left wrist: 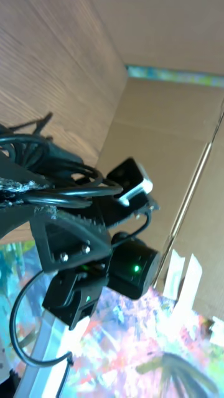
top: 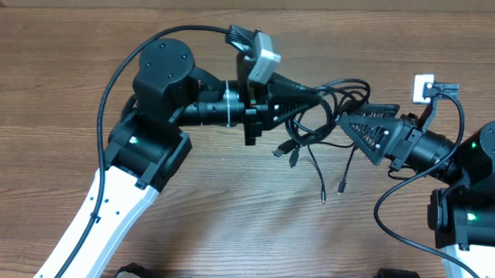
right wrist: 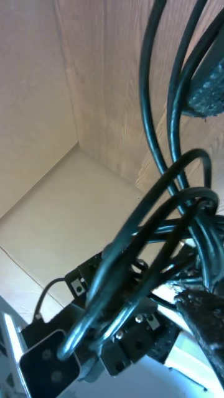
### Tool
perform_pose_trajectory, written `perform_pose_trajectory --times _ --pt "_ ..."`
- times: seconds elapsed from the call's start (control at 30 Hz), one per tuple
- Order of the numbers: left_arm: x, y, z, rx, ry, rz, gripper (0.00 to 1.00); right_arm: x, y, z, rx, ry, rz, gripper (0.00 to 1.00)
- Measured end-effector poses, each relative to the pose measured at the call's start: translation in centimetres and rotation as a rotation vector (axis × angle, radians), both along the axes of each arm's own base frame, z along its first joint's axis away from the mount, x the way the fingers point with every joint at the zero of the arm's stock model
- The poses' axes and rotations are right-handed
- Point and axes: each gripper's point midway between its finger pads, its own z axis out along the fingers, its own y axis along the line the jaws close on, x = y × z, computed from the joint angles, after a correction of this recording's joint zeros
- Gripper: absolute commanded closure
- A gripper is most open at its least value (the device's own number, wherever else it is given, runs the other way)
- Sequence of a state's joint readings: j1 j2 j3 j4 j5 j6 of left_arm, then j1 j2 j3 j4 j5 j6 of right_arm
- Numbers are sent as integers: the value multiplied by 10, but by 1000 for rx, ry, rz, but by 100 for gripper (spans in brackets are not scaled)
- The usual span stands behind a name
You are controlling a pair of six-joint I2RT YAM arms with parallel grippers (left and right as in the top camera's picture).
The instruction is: Untangle cables
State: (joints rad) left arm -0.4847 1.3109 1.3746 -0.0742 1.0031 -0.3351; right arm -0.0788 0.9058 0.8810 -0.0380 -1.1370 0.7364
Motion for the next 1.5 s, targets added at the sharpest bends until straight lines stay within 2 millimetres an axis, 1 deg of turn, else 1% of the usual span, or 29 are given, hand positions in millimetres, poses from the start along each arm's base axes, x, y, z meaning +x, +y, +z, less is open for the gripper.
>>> perform_pose_trajectory --times 0.13,0.23,0.5,0.77,0.87,0.9,0.97,1.07,1.5 --pt "0 0 0 0 0 0 96 0 0 0 -1 -2 4 45" --pt "0 0 0 0 0 0 96 -1 1 0 0 0 8 53" --pt "0 0 -1 2 3 0 96 -1 1 3 -3 -21 7 54" --pt "-2 -2 -1 3 6 -7 96 -1 1 5 -5 -41 8 62" --pt "-2 -2 -1 3 6 -7 96 -1 1 5 -6 -44 8 72" --pt "-2 -2 -1 3 7 -7 95 -1 1 5 -6 -44 8 77" --pt "-2 -2 -2 4 8 -7 96 -1 1 5 -8 -46 8 89" --pt "-1 -2 -2 5 12 -6 96 -1 1 5 -6 -42 7 96" --pt "2 -4 -6 10 22 -5 96 -1 0 4 -4 -30 6 96"
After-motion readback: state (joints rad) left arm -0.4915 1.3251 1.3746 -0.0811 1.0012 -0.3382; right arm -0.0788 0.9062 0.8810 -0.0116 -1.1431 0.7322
